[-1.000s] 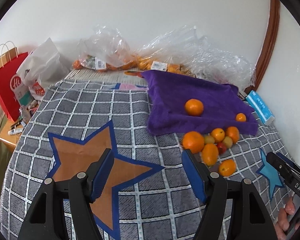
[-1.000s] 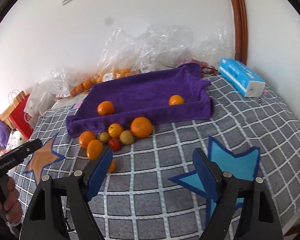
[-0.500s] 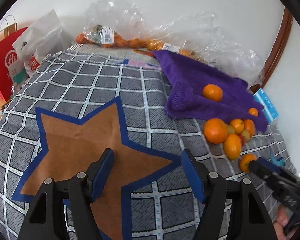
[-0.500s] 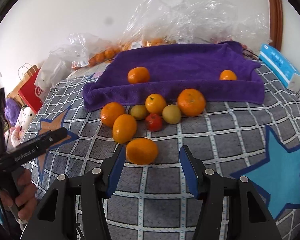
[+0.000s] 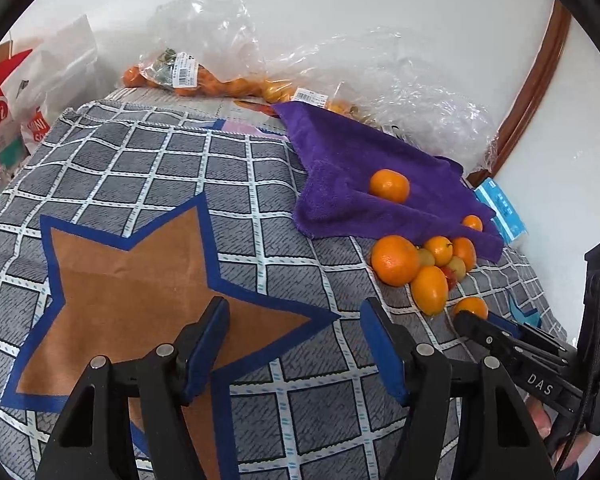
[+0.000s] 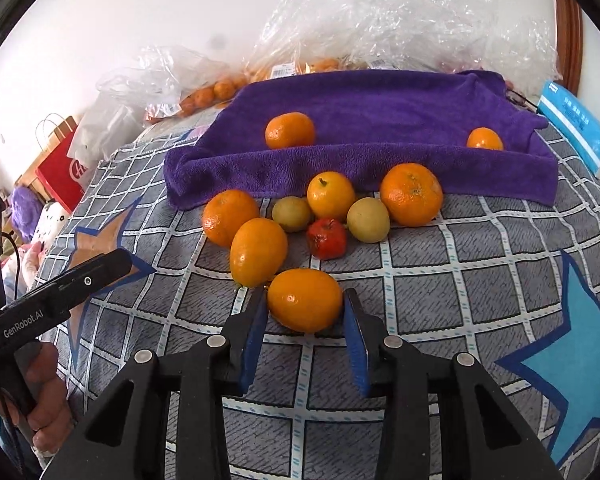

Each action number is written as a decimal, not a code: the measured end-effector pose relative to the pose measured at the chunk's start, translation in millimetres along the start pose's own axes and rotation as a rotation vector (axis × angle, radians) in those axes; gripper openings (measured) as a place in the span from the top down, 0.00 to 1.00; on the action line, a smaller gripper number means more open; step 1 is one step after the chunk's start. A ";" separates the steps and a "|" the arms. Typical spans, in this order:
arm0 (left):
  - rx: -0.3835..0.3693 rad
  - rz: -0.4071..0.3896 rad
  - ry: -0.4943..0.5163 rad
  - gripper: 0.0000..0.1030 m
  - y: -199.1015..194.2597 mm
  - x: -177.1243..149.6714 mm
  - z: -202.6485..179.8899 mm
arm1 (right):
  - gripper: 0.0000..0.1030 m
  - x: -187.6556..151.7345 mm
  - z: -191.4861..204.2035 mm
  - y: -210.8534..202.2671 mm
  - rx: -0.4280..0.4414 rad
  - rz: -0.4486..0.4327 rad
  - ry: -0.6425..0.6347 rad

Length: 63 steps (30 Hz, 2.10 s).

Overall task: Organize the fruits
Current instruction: 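Close the left gripper on a large orange while the right gripper holds its orange, then lift both held oranges above the bed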

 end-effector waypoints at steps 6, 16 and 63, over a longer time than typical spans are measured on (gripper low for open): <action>-0.052 0.015 0.018 0.41 0.6 -1.8 -7.5 | 0.64 4.2 -33.6 -28.9 -0.117 -0.060 -0.005; -0.122 0.023 0.007 0.52 -12.9 4.0 -50.5 | 0.64 -5.2 -97.0 -58.1 -0.202 -0.097 0.062; 0.153 0.039 0.084 0.60 27.5 -0.5 -51.1 | 0.64 -2.8 -94.8 -27.4 -0.113 -0.026 0.095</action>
Point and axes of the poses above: each gripper's, at about its wrist camera, not at the fingertips, and y roughly the way its jaws point, z to its left, x to its top, the point moved 7 cm from there along y, roughly the way its jaws point, and after that the axes turned 4 degrees about x, right-handed, at the moved point
